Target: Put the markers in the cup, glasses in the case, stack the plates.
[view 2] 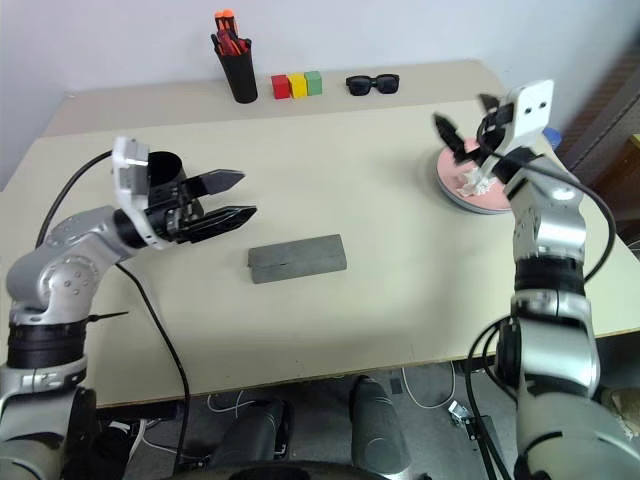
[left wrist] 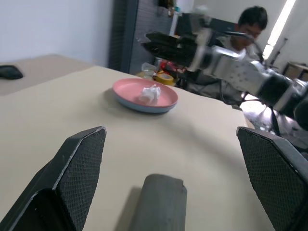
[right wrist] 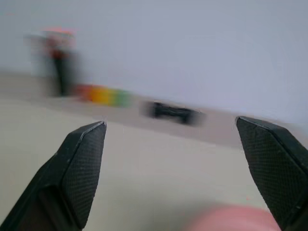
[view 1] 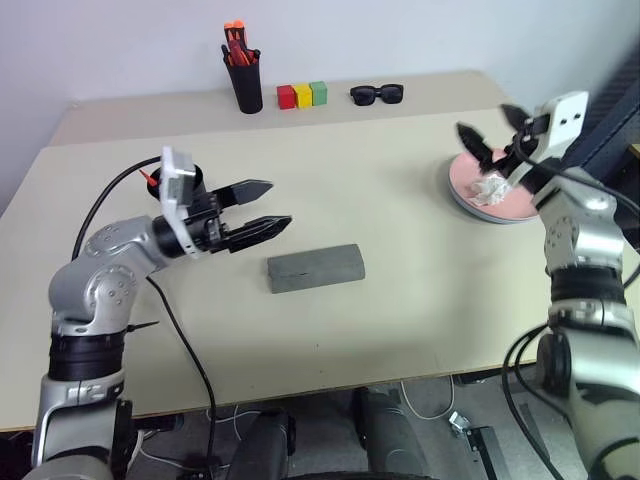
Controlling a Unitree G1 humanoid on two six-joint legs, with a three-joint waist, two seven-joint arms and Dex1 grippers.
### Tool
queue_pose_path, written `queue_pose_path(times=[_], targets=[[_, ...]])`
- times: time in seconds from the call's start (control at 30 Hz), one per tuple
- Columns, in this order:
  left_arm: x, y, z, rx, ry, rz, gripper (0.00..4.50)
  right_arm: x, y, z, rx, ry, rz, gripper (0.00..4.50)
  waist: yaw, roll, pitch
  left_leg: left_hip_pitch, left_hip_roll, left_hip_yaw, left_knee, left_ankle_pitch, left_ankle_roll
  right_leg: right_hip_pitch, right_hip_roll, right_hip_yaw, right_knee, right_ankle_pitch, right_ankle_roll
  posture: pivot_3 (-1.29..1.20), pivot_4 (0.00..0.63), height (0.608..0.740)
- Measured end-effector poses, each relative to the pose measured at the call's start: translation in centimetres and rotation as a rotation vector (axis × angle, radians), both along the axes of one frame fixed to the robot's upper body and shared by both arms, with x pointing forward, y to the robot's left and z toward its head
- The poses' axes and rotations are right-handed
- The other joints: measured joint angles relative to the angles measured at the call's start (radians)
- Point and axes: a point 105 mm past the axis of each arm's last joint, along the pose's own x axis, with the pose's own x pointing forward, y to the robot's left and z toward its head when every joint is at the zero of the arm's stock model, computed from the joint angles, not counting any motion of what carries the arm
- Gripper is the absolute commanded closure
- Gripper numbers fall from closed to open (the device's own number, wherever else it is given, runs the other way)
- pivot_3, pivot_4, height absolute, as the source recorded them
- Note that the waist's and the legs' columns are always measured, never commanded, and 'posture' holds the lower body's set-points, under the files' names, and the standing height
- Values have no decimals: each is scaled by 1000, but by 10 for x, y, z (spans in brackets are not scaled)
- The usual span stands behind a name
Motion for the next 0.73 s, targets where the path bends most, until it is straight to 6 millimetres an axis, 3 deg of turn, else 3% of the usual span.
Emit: queue_pose_path(times=[0.07,0.13,0.23,0.4,0.6,0.73], targets=[[-8,9,-5,6,12,20,0,-39,26,-18,3,98,260,132,15,0,0,-1,0,0,0,0,0,-1,0,0,0,0,0,0,150,740],[-17,22,-9,18,21,54,0,-78,45,-24,-37,164,476,132,20,1,1,-1,0,1,1,-1,0,0,-1,0,0,0,0,0,150,740],[-32,29,-12,13,24,69,0,-104,57,-15,-115,127,596,132,20,0,0,4,1,2,3,-1,0,5,0,0,-2,-1,-1,0,150,740],[-49,38,-31,15,101,62,0,-113,69,-26,-155,150,633,132,21,0,0,4,1,2,3,-1,0,6,1,0,-1,-3,-3,0,150,740],[-52,43,-38,23,100,73,0,-121,70,-39,-164,205,637,132,33,0,0,3,1,2,3,-1,-1,5,0,0,-2,-2,-3,0,150,740],[-52,43,-39,13,82,87,0,-119,69,-37,-180,213,623,132,42,0,0,4,1,2,3,-1,-1,5,1,0,-1,-2,-4,0,150,740]])
